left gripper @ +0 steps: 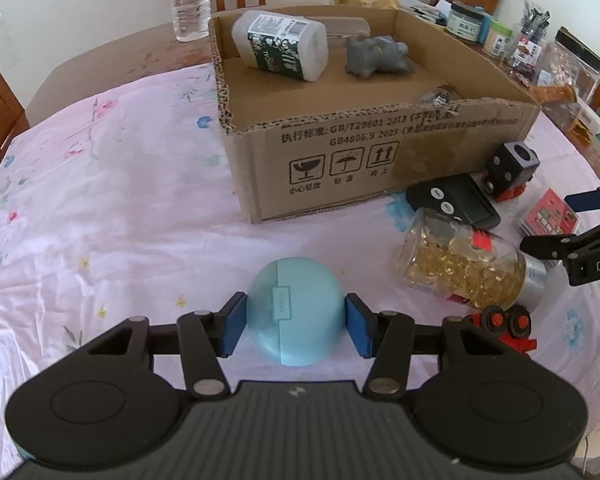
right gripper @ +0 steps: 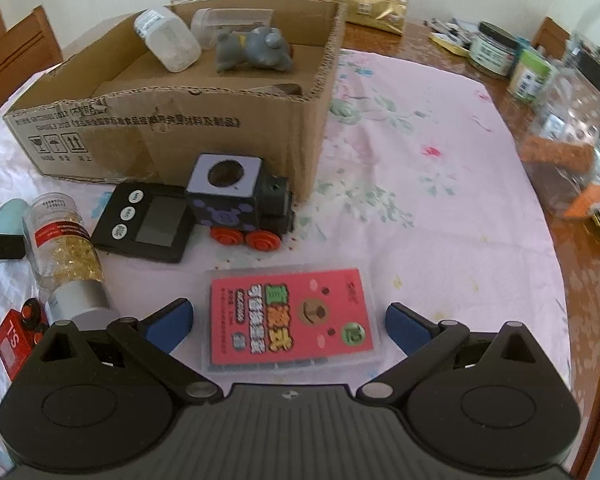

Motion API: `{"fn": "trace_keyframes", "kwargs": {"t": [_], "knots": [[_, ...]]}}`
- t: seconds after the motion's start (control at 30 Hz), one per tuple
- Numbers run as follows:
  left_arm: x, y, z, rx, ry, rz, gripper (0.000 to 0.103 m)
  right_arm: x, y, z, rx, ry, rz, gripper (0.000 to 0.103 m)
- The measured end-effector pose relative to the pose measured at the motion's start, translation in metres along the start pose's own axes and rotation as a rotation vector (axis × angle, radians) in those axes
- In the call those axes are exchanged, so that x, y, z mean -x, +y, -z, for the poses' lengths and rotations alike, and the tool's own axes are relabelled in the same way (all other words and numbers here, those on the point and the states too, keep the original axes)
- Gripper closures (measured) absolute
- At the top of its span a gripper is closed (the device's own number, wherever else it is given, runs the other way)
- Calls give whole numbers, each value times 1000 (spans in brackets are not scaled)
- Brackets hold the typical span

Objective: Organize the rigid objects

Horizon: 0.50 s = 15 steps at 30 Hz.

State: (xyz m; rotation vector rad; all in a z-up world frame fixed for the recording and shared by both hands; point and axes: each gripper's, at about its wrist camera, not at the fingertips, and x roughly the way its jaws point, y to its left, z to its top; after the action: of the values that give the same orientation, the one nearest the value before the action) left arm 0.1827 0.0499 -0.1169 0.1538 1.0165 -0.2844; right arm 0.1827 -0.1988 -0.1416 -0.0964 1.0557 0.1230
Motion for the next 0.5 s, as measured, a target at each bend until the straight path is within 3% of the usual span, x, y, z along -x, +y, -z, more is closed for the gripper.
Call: {"fn": "trace_keyframes", "kwargs": {"t": [0.2,0.37,0.5], "knots": [[0,-1,0,23,-1,-11,51,-4,3,-6,14,18,-10,0],[-1,-3,-2,39,5,-27,51,0,5,-5,24,14,-16,9],[-2,-4,-3,51,10,-33,51,0,5,-6,23,19,-17,9]]}}
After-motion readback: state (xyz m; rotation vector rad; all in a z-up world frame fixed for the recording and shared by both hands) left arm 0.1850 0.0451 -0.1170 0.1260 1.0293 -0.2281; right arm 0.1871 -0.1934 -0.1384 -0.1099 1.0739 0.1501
